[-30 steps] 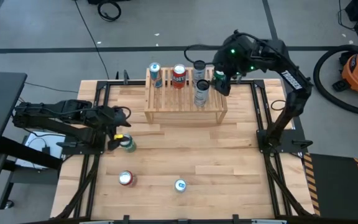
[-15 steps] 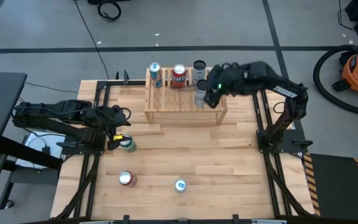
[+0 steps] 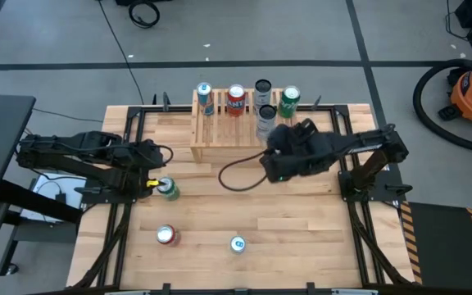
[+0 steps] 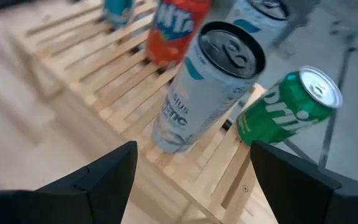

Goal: Place canned beverage on shelf
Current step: Put the white-blue soda can on the shelf aligned with the other white-blue soda can

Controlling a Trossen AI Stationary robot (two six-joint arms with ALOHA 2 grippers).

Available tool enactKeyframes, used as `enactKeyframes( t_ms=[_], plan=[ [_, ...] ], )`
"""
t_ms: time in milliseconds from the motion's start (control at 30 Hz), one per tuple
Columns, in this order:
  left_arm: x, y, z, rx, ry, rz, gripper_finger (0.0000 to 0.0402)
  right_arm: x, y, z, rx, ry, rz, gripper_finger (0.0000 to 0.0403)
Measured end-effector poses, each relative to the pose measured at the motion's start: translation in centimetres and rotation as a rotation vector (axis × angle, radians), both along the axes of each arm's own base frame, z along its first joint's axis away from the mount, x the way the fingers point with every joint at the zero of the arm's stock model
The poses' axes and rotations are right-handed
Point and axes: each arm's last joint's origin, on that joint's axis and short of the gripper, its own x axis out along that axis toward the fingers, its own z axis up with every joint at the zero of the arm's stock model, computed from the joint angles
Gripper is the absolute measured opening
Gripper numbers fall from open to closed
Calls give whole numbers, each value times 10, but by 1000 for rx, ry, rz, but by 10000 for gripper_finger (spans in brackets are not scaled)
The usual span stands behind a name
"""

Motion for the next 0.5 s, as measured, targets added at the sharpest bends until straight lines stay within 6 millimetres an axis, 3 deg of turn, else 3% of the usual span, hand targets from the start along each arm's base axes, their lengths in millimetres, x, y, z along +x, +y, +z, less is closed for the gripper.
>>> enactKeyframes(
  t_ms=[267, 500],
  plan=[
    [-4, 0, 1, 6, -2, -11, 314, 10, 2, -44, -151, -162, -148, 323],
    [-9, 1, 1, 15, 16, -22, 314, 20, -11, -50, -147, -235, -202, 323]
  ],
)
